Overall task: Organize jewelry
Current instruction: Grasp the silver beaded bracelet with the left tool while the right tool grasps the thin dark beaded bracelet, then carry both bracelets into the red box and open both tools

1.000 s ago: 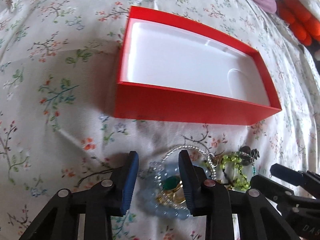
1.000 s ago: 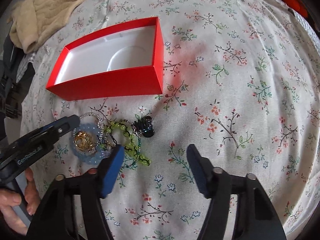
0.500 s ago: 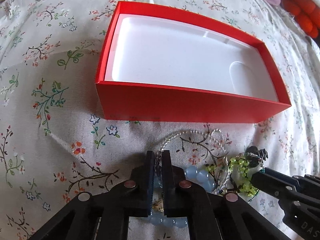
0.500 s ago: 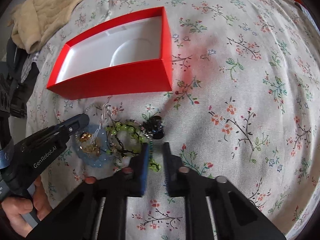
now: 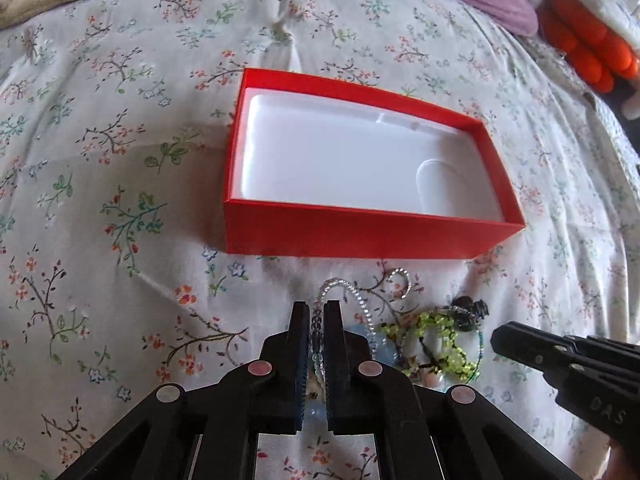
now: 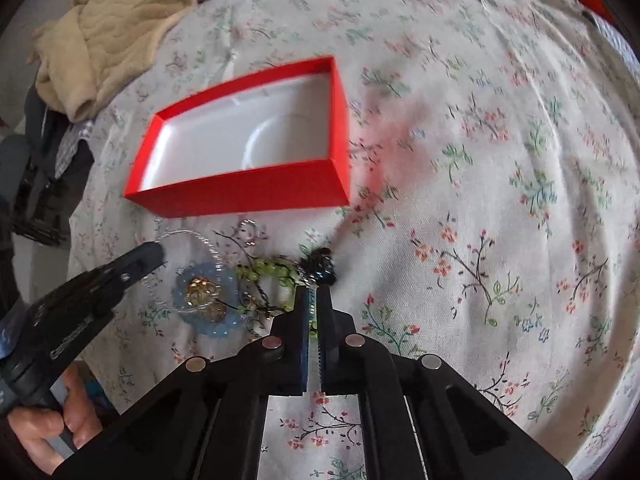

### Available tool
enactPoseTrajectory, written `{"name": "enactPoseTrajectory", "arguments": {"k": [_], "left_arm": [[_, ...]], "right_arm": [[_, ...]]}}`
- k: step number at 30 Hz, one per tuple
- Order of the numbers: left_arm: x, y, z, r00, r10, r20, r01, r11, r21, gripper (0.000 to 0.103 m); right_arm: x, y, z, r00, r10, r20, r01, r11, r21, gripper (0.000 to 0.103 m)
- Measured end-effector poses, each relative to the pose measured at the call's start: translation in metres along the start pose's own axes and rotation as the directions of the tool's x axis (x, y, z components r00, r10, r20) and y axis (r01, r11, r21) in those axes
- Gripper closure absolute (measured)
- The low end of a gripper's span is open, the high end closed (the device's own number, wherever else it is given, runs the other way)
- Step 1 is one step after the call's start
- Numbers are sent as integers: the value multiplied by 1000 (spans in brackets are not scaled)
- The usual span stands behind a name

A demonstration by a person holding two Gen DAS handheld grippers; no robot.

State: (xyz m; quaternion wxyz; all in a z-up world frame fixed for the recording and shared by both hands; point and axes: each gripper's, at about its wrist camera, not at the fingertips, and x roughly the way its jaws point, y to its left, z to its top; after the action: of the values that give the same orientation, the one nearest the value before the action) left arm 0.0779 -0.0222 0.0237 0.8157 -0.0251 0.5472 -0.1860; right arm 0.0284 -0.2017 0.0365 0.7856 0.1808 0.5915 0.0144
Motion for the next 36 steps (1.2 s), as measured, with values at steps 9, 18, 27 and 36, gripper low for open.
{"name": "enactPoseTrajectory", "arguments": {"k": [9,18,27,36], "left_arm": [[6,2,-5,1000,25,-14,-25,1000,9,102],[-12,-3,0,1000,10,27,-11,999,37,102],[-53,-13,19,992,-59,111,54,997,50,102],[-57,-26,56,969,-175,172,171,984,41,102]], "right_arm": [[15,-4,0,999,9,-31,-8,1000,27,70],[3,8,3,1000,11,15,-10,1000,-27,100],[-57,28,16,982,105,158,-92,992,-85,100],[-76,31,56,949,183,258,-176,983,-53,100]]}}
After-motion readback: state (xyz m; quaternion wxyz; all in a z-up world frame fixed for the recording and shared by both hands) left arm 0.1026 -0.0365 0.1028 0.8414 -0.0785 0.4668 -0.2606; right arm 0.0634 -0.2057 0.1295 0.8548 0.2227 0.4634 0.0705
